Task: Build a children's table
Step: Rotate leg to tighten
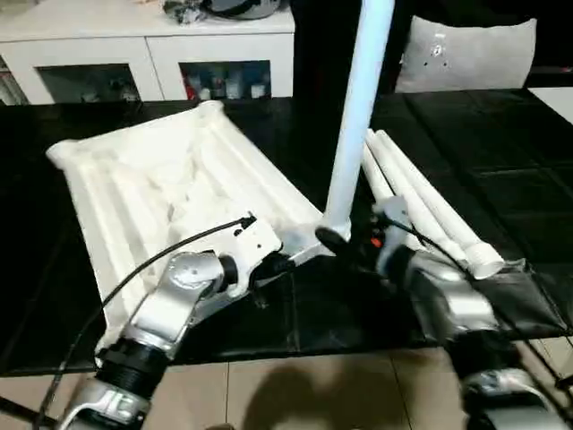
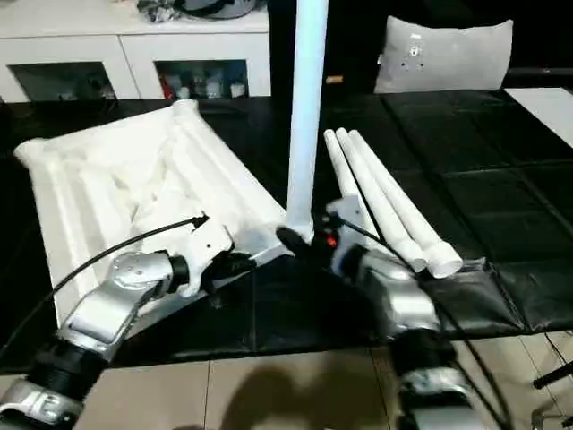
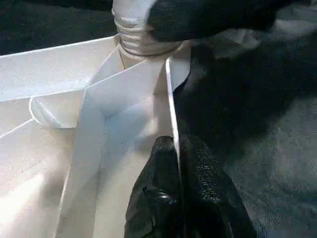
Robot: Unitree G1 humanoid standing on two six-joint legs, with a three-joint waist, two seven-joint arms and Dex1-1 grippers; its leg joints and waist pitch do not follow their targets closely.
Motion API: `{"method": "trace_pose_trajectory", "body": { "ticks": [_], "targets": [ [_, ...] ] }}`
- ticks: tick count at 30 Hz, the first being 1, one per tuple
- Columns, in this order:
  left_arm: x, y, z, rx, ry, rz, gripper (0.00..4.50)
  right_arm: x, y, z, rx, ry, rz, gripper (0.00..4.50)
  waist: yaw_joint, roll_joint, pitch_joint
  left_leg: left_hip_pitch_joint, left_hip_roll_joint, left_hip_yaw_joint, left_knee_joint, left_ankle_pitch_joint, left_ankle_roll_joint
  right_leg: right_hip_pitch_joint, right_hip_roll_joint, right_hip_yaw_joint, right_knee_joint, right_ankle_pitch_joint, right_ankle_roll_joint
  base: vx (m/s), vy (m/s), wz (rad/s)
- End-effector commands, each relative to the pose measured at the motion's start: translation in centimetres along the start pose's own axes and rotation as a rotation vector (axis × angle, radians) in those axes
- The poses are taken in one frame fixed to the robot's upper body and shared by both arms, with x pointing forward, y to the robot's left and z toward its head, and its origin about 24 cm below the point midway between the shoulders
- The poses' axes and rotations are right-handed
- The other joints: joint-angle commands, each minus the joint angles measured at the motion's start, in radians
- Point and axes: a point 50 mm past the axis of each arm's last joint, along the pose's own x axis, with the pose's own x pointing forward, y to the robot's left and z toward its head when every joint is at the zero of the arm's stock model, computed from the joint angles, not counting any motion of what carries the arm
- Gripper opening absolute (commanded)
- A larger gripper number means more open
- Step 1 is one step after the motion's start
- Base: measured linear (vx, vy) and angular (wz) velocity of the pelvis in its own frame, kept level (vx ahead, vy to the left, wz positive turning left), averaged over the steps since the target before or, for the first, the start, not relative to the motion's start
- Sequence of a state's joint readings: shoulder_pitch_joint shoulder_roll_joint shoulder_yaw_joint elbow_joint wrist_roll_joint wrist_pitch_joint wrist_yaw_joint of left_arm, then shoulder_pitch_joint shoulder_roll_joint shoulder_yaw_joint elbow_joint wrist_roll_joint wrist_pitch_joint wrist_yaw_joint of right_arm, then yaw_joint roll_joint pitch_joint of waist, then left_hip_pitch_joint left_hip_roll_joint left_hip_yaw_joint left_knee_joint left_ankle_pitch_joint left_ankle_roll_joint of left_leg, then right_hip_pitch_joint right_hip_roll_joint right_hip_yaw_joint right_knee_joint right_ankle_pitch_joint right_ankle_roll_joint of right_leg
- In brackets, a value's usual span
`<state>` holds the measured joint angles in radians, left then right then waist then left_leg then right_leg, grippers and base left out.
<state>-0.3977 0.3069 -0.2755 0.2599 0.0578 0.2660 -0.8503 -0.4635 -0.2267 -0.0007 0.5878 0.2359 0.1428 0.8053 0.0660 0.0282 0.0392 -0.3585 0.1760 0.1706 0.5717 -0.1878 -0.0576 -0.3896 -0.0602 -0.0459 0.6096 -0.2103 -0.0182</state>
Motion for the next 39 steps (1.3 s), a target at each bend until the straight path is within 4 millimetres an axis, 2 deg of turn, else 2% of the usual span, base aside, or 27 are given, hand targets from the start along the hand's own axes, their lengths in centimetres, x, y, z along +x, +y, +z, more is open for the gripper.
{"method": "trace_pose_trajectory", "body": {
  "ticks": [1, 5, 6, 7, 13, 14, 17, 20, 23, 24, 26, 30, 32, 33, 35, 36, 39],
  "targets": [
    [0.3, -0.9, -0.7, 0.01, 0.028, -0.08, 0.0, -0.4, 0.0, 0.8, -0.031, -0.016, 0.041, 4.46, 0.001, -0.006, -0.052, -0.002, 0.048, -0.012, -0.055, -0.142, 0.075, 0.049, -0.076, 0.043, -0.073, -0.079, -0.222, 0.0, 0.0, 0.0],
    [-0.7, -0.9, -1.4, 0.083, 0.059, -0.197, 0.0, -2.4, -1.0, 2.0, -0.122, 0.046, 0.165, 4.46, 0.005, -0.004, -0.052, -0.003, 0.047, -0.012, -0.052, -0.145, 0.086, 0.051, -0.075, 0.041, -0.074, -0.088, -0.224, 0.0, 0.0, 0.0],
    [-0.7, -0.9, -1.4, 0.083, 0.059, -0.197, 0.0, -2.4, -1.0, 2.0, -0.122, 0.046, 0.165, 4.46, 0.007, -0.005, -0.053, -0.003, 0.047, -0.011, -0.05, -0.143, 0.087, 0.052, -0.075, 0.041, -0.073, -0.085, -0.224, 0.0, 0.0, 0.0],
    [-1.2, -1.0, -1.6, 0.12, 0.081, -0.255, 0.0, -3.0, -1.3, 2.3, -0.16, 0.088, 0.213, 4.46, 0.009, -0.002, -0.052, -0.002, 0.049, -0.01, -0.051, -0.138, 0.086, 0.05, -0.075, 0.041, -0.072, -0.082, -0.228, 0.0, 0.0, 0.0],
    [-2.2, -1.1, -2.1, 0.195, 0.114, -0.385, 0.0, -3.8, -1.2, 2.7, -0.262, 0.187, 0.358, 4.46, 0.025, -0.008, -0.053, 0.001, 0.051, -0.01, -0.05, -0.152, 0.085, 0.048, -0.076, 0.039, -0.07, -0.109, -0.233, 0.0, 0.0, 0.0],
    [-2.4, -1.2, -2.1, 0.209, 0.117, -0.413, 0.0, -3.8, -1.1, 2.8, -0.274, 0.195, 0.386, 4.46, 0.025, -0.007, -0.052, 0.001, 0.052, -0.009, -0.05, -0.15, 0.085, 0.047, -0.076, 0.04, -0.07, -0.105, -0.235, 0.0, 0.0, 0.0],
    [-2.5, -1.3, -2.2, 0.227, 0.131, -0.444, 0.0, -3.8, -0.6, 2.8, -0.289, 0.214, 0.446, 4.46, 0.026, -0.011, -0.052, 0.002, 0.054, -0.009, -0.051, -0.146, 0.085, 0.047, -0.075, 0.04, -0.067, -0.093, -0.241, 0.0, 0.0, 0.0],
    [-2.6, -1.5, -2.3, 0.246, 0.141, -0.487, 0.0, -3.4, -0.1, 2.4, -0.277, 0.233, 0.495, 4.12, 0.029, -0.012, -0.052, 0.001, 0.053, -0.009, -0.051, -0.143, 0.084, 0.047, -0.076, 0.04, -0.066, -0.106, -0.239, 0.0, 0.0, 0.0],
    [-2.6, -1.5, -2.3, 0.248, 0.141, -0.499, 0.0, -3.4, 0.1, 2.2, -0.27, 0.238, 0.508, 4.06, 0.029, -0.012, -0.052, 0.001, 0.054, -0.009, -0.051, -0.149, 0.08, 0.047, -0.077, 0.04, -0.067, -0.116, -0.235, 0.0, 0.0, 0.0],
    [-2.6, -1.8, -2.4, 0.251, 0.139, -0.517, 0.0, -3.2, 0.3, 2.0, -0.259, 0.24, 0.524, 3.78, 0.03, -0.016, -0.052, 0.002, 0.054, -0.009, -0.051, -0.145, 0.079, 0.047, -0.078, 0.041, -0.065, -0.113, -0.237, 0.0, 0.0, 0.0],
    [-2.5, -2.0, -2.4, 0.256, 0.137, -0.536, 0.0, -3.0, 0.6, 1.7, -0.253, 0.239, 0.535, 3.72, 0.031, -0.015, -0.053, 0.002, 0.054, -0.009, -0.051, -0.141, 0.079, 0.047, -0.078, 0.041, -0.065, -0.11, -0.236, 0.0, 0.0, 0.0],
    [-2.6, -2.1, -2.4, 0.257, 0.134, -0.548, 0.0, -2.9, 0.8, 1.5, -0.244, 0.241, 0.552, 3.3, 0.032, -0.012, -0.055, 0.002, 0.054, -0.009, -0.049, -0.129, 0.078, 0.047, -0.077, 0.041, -0.062, -0.081, -0.24, 0.0, 0.0, 0.0],
    [-2.6, -2.1, -2.4, 0.257, 0.134, -0.551, 0.0, -2.8, 0.9, 1.5, -0.24, 0.24, 0.557, 3.24, 0.033, -0.013, -0.055, 0.001, 0.053, -0.009, -0.048, -0.126, 0.082, 0.049, -0.077, 0.041, -0.061, -0.068, -0.242, 0.0, 0.0, 0.0],
    [-2.6, -2.1, -2.5, 0.257, 0.135, -0.553, 0.0, -2.8, 0.9, 1.4, -0.233, 0.24, 0.56, 3.04, 0.033, -0.01, -0.055, 0.002, 0.054, -0.009, -0.049, -0.128, 0.081, 0.047, -0.077, 0.04, -0.062, -0.071, -0.243, 0.0, 0.0, 0.0],
    [-2.6, -2.1, -2.5, 0.256, 0.135, -0.557, 0.0, -2.8, 1.0, 1.3, -0.225, 0.241, 0.564, 3.04, 0.032, -0.012, -0.055, 0.002, 0.054, -0.009, -0.049, -0.135, 0.078, 0.048, -0.076, 0.04, -0.062, -0.077, -0.243, 0.0, 0.0, 0.0],
    [-2.6, -2.1, -2.5, 0.255, 0.135, -0.56, 0.0, -2.7, 1.1, 1.2, -0.216, 0.241, 0.568, 2.76, 0.032, -0.011, -0.055, 0.002, 0.054, -0.009, -0.05, -0.136, 0.077, 0.048, -0.077, 0.04, -0.062, -0.08, -0.242, 0.0, 0.0, 0.0],
    [-2.5, -2.2, -2.5, 0.25, 0.132, -0.561, 0.0, -2.7, 1.1, 1.1, -0.208, 0.239, 0.571, 2.71, 0.032, -0.013, -0.056, 0.001, 0.053, -0.009, -0.048, -0.124, 0.079, 0.049, -0.076, 0.04, -0.06, -0.063, -0.244, 0.0, 0.0, 0.0]
  ]
}}
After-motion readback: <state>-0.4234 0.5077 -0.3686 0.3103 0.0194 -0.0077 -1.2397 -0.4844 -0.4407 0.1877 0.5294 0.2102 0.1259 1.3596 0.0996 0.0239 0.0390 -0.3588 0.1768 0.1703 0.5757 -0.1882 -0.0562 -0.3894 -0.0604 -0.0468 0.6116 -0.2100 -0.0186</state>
